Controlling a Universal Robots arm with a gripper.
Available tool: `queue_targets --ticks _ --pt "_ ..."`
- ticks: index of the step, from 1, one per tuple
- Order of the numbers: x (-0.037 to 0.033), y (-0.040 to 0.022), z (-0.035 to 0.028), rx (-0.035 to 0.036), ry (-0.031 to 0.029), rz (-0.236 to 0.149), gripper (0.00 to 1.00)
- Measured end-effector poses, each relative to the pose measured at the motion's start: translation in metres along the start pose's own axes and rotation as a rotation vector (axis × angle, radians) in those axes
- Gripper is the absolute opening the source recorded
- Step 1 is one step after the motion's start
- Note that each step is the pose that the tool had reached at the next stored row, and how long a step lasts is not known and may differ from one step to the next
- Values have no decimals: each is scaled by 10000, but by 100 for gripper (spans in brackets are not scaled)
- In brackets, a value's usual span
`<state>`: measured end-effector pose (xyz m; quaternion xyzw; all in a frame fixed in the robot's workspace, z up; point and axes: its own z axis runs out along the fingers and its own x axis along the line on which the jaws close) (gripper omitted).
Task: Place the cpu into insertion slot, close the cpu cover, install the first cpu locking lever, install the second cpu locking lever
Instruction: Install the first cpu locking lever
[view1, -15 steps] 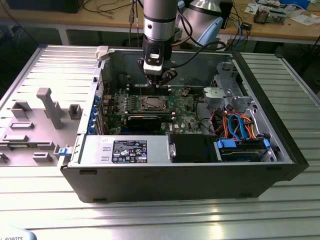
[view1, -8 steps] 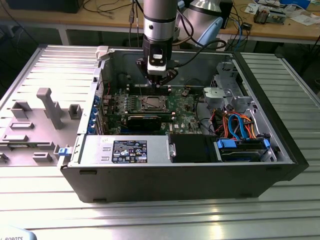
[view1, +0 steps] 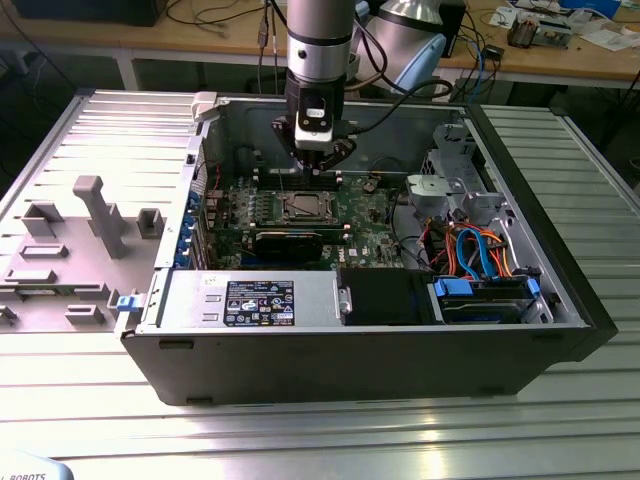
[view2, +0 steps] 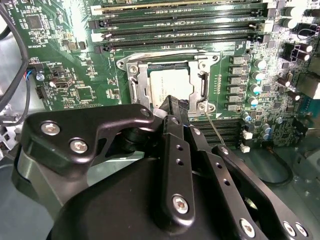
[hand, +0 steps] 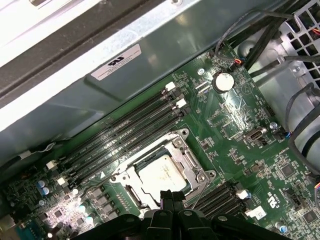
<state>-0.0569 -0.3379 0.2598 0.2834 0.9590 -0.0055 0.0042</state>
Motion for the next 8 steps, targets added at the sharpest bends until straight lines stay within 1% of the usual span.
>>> queue_targets --ticks 2,4,6,8 --pt "0 0 0 -2 -1 -186 11" --pt "0 0 1 -6 -4 -477 11" --pt "0 1 2 -13 -8 -1022 11" --pt "0 0 2 -17 -12 -1431 11"
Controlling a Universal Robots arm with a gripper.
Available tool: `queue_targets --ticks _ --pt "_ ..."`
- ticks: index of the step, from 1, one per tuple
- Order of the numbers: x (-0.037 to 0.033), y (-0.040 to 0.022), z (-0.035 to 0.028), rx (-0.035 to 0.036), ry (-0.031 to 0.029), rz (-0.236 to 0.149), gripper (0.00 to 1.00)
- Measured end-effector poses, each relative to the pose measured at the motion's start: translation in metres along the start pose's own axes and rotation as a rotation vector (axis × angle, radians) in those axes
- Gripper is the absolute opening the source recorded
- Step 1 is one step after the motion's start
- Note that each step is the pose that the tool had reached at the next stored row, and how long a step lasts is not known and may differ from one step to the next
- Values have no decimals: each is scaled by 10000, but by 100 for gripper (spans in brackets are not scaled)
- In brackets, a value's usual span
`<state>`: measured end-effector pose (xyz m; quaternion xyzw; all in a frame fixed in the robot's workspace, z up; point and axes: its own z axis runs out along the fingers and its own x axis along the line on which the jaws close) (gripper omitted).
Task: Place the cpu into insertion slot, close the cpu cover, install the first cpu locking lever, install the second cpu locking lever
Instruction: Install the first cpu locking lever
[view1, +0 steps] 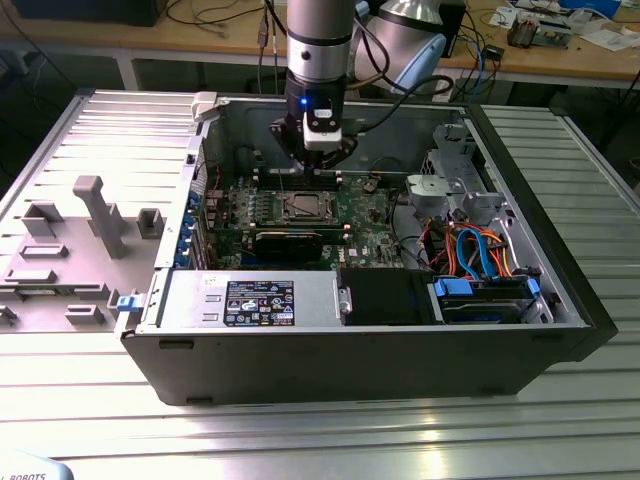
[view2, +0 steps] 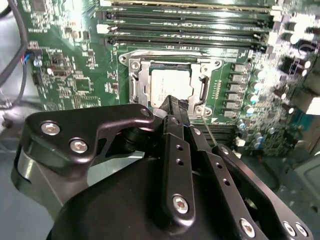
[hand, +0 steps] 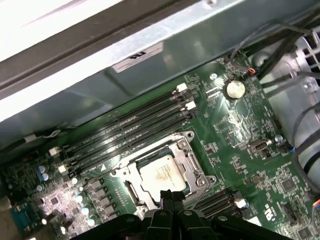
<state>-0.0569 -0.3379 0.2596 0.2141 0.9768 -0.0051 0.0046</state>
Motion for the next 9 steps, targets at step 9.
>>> queue_targets --ticks 9 --pt "132 -61 4 -36 -74 -705 11"
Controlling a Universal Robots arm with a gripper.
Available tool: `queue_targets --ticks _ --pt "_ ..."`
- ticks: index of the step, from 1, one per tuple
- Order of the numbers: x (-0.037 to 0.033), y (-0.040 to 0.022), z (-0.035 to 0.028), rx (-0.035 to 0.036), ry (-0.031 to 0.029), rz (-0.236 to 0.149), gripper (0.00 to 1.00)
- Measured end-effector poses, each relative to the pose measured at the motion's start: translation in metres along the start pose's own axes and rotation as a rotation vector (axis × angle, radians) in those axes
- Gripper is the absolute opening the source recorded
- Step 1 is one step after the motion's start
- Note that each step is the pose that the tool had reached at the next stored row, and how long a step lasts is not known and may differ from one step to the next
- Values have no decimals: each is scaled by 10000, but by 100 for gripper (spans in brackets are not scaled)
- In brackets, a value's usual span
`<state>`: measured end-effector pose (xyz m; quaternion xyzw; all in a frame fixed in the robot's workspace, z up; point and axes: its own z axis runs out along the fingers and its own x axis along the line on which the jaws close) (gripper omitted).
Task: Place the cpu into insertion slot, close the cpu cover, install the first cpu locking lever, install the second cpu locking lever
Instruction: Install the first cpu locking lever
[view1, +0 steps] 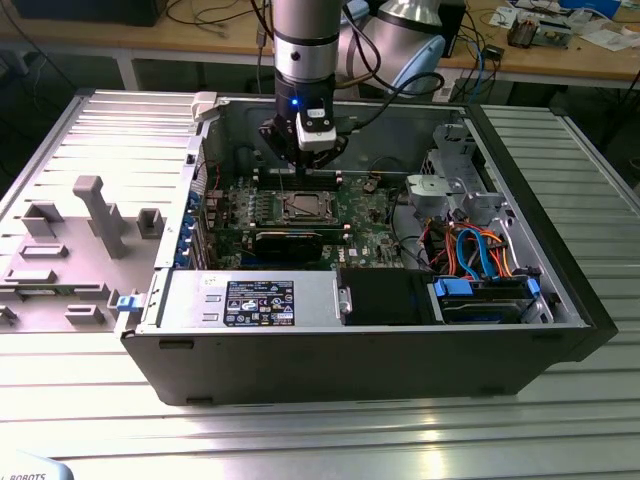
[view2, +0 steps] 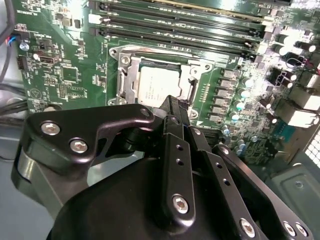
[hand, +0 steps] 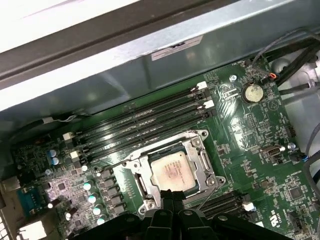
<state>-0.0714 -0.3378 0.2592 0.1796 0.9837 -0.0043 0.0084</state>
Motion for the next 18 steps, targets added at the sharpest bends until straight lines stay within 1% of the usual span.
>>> queue_targets --ticks 2,3,7,8,18 --pt "0 0 2 -13 -21 -264 11" --pt "1 -1 3 -18 -26 -479 11" --pt "1 -2 10 -29 -30 -1201 11" --pt "1 -1 11 -35 -30 -1326 11" --pt "1 -1 11 -50 -28 -1465 11"
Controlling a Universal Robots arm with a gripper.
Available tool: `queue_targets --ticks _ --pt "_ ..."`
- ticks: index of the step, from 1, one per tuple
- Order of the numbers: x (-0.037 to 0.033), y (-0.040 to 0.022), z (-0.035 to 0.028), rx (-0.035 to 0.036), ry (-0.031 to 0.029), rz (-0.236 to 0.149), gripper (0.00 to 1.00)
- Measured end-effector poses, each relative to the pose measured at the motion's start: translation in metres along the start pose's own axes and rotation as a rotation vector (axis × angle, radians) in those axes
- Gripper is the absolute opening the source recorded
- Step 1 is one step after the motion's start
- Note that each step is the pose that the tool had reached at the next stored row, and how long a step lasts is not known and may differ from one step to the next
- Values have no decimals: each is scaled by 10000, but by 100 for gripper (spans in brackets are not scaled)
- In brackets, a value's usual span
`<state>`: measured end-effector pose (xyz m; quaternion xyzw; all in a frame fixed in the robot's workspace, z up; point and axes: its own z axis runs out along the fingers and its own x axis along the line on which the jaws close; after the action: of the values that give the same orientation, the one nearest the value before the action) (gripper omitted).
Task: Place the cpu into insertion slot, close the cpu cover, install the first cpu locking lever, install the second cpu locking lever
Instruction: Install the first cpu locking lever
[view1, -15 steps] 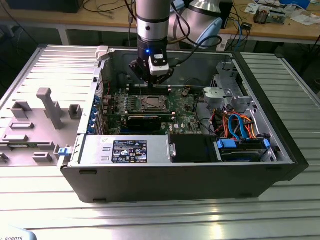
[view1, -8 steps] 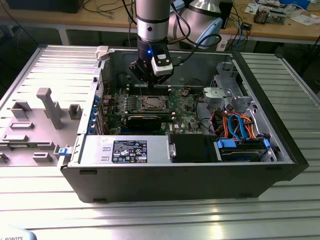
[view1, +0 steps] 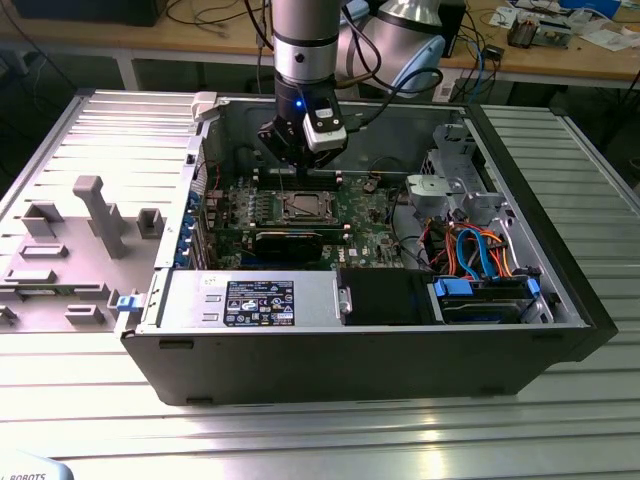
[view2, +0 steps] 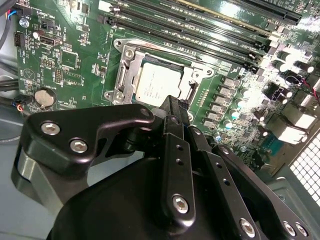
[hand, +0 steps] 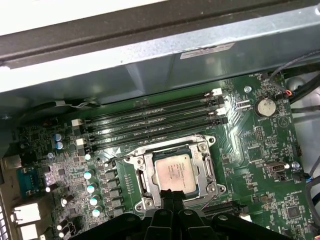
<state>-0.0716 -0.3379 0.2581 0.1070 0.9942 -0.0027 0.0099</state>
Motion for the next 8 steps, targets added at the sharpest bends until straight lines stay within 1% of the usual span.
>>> queue_targets --ticks 8 --pt "0 0 0 -12 2 -109 11"
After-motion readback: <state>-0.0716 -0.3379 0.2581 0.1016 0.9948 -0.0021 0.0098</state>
